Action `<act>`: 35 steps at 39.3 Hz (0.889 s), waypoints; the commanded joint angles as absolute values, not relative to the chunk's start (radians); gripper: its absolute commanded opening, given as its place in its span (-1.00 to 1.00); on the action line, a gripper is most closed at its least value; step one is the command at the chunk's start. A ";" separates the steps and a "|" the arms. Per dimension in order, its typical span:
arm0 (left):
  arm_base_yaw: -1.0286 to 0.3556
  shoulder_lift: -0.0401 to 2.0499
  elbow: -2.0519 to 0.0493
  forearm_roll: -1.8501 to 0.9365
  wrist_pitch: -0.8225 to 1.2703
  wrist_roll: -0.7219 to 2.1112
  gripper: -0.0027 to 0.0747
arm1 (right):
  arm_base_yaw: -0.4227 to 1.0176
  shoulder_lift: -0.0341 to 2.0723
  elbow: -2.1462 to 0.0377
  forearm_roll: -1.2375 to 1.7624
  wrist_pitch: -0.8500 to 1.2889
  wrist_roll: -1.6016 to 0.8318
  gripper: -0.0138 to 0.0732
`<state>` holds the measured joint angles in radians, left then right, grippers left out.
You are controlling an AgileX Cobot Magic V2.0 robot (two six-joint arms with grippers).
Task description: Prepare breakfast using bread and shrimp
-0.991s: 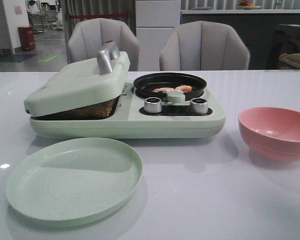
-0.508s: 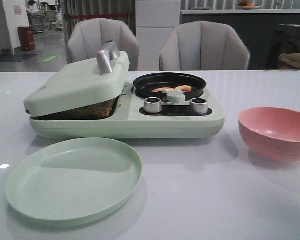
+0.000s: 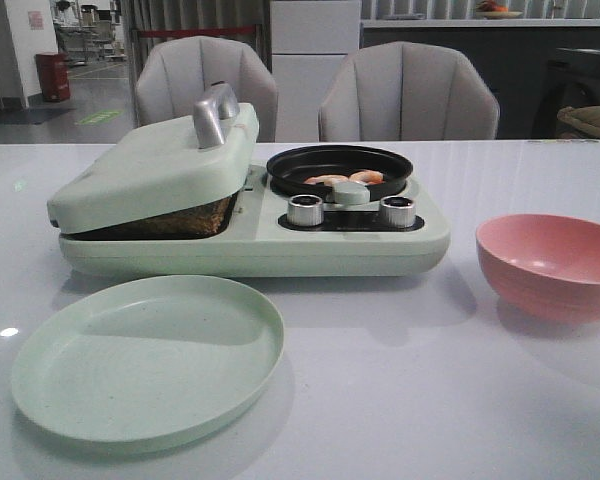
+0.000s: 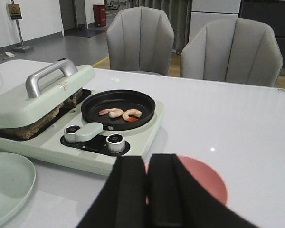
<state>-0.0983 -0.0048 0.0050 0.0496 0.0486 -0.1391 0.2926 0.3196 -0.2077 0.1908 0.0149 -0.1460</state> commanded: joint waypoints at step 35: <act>-0.098 -0.023 0.026 0.049 -0.031 -0.150 -0.64 | 0.231 0.231 -0.214 0.066 -0.021 -0.123 -0.34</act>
